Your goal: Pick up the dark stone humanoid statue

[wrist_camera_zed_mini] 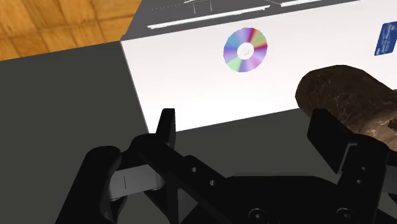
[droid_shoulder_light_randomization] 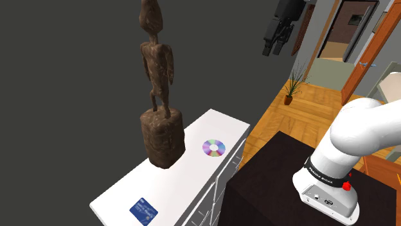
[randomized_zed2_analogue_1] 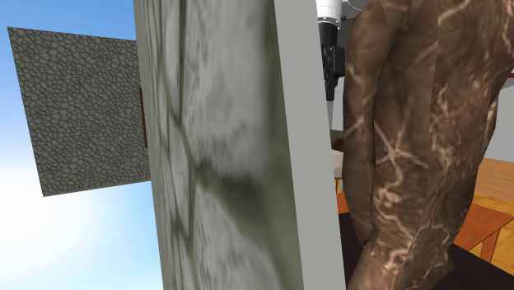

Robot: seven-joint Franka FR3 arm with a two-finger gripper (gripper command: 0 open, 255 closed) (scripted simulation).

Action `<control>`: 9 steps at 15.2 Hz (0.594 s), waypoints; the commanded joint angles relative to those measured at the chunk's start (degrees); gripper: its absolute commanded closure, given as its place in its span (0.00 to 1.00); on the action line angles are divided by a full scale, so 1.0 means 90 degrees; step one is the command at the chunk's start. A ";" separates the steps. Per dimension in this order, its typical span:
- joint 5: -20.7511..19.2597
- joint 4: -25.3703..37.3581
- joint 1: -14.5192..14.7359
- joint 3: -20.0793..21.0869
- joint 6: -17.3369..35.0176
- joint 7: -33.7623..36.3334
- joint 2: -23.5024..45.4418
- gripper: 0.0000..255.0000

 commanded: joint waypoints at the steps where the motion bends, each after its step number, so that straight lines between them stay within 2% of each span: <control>1: 0.0000 0.0000 0.0000 0.0000 0.0000 0.0000 0.0000 0.00; 9: 0.0796 0.0599 0.0328 0.0916 0.0379 0.1042 0.0721 0.00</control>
